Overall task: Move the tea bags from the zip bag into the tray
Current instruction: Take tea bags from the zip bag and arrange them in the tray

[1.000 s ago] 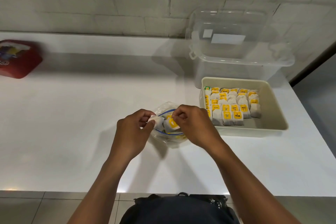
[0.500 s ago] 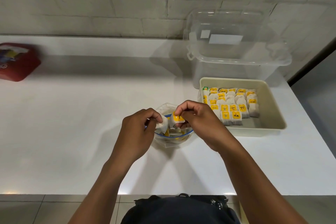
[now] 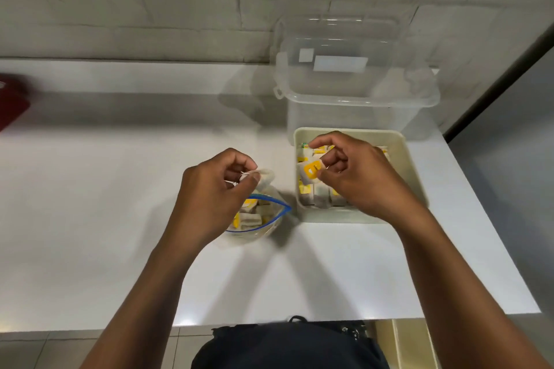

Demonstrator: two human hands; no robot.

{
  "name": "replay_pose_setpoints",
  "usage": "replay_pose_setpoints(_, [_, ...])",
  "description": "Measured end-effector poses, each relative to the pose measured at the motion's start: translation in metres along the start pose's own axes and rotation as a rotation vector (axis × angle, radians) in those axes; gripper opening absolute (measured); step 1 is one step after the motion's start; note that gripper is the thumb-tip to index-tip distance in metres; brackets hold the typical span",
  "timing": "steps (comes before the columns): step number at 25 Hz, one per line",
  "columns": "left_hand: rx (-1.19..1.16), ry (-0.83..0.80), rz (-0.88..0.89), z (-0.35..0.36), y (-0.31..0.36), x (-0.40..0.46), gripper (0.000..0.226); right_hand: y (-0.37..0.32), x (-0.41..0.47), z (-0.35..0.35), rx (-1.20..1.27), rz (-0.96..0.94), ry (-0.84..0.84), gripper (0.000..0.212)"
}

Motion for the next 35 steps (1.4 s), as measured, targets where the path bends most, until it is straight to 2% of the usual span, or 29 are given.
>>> replay_pose_setpoints(5, [-0.024,-0.083,0.144,0.068,0.056,0.018,0.006,0.044,0.019,-0.074,-0.394,-0.069,0.200,0.026])
replay_pose_setpoints(7, [0.068,-0.157,0.191,0.107,0.068,0.025,0.005,0.077,0.027,-0.077,-0.549,-0.060,0.123,0.020])
replay_pose_setpoints(11, [0.268,-0.446,0.143,0.191,0.066,0.031,0.006,0.136,0.026,-0.070,-0.724,0.040,-0.192,0.025])
replay_pose_setpoints(13, [0.330,-0.514,0.151,0.221,0.065,0.034,0.007,0.144,0.028,-0.068,-0.772,-0.018,-0.212,0.020])
replay_pose_setpoints(16, [0.459,-0.539,0.190,0.252,0.063,0.040,0.010,0.149,0.035,-0.062,-0.919,-0.129,-0.191,0.026])
replay_pose_setpoints(19, [0.525,-0.574,0.187,0.273,0.060,0.045,0.014,0.153,0.037,-0.065,-1.037,-0.142,-0.249,0.027])
replay_pose_setpoints(23, [0.625,-0.679,0.197,0.297,0.051,0.046,0.014,0.155,0.036,-0.066,-1.062,-0.157,-0.355,0.026])
replay_pose_setpoints(27, [0.720,-0.631,0.185,0.309,0.051,0.052,0.007,0.156,0.049,-0.051,-1.099,-0.198,-0.403,0.017])
replay_pose_setpoints(35, [0.815,-0.516,0.323,0.314,0.055,0.061,0.013,0.163,0.060,-0.043,-1.090,-0.171,-0.356,0.019])
Point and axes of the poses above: each hand's wrist, its own x-axis towards the middle knuckle, its own z-axis out of the palm, y = z × x, the point moved 6 cm from there along x, towards the middle knuckle, and after that the axes turned 7 degrees about y, right-handed, at the moved point
